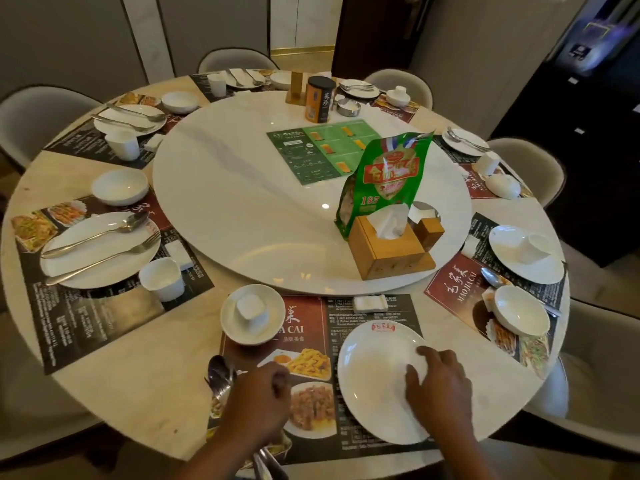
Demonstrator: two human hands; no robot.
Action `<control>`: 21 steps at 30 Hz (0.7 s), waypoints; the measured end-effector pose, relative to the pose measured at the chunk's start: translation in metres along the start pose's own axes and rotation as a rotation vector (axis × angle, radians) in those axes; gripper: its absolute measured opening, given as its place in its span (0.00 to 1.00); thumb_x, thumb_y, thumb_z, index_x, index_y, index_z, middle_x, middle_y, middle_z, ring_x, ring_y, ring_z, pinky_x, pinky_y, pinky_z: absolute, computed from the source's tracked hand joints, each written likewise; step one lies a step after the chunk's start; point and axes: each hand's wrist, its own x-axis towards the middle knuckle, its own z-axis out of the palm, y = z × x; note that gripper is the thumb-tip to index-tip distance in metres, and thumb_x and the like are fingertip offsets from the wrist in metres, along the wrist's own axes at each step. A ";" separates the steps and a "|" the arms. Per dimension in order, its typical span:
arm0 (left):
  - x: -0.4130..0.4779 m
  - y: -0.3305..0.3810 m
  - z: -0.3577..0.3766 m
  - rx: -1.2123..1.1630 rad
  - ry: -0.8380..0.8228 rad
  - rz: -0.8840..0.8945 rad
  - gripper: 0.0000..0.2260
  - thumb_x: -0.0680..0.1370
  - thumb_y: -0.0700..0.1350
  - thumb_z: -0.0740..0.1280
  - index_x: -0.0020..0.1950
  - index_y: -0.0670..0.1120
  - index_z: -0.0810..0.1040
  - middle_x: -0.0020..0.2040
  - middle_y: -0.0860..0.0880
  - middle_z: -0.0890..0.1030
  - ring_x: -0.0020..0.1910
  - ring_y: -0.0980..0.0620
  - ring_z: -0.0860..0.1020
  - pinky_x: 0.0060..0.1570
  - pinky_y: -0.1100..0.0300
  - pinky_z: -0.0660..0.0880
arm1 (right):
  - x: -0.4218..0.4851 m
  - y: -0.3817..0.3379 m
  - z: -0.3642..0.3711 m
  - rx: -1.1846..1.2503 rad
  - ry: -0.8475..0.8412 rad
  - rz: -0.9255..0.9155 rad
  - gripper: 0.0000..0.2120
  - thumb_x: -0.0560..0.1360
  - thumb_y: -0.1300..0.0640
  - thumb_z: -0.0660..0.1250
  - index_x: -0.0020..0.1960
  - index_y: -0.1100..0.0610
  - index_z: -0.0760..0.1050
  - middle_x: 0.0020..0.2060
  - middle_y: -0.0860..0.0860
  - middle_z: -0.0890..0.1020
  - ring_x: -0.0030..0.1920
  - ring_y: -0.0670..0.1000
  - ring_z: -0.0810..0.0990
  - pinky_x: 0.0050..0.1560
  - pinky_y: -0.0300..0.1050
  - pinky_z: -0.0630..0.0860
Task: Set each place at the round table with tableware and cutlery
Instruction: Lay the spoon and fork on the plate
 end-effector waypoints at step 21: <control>-0.010 0.017 0.031 -0.030 0.139 -0.172 0.20 0.76 0.37 0.68 0.61 0.59 0.78 0.45 0.60 0.80 0.46 0.59 0.79 0.45 0.65 0.76 | 0.022 0.000 0.035 0.339 -0.315 -0.259 0.26 0.79 0.59 0.64 0.76 0.50 0.65 0.66 0.51 0.75 0.64 0.52 0.74 0.65 0.47 0.73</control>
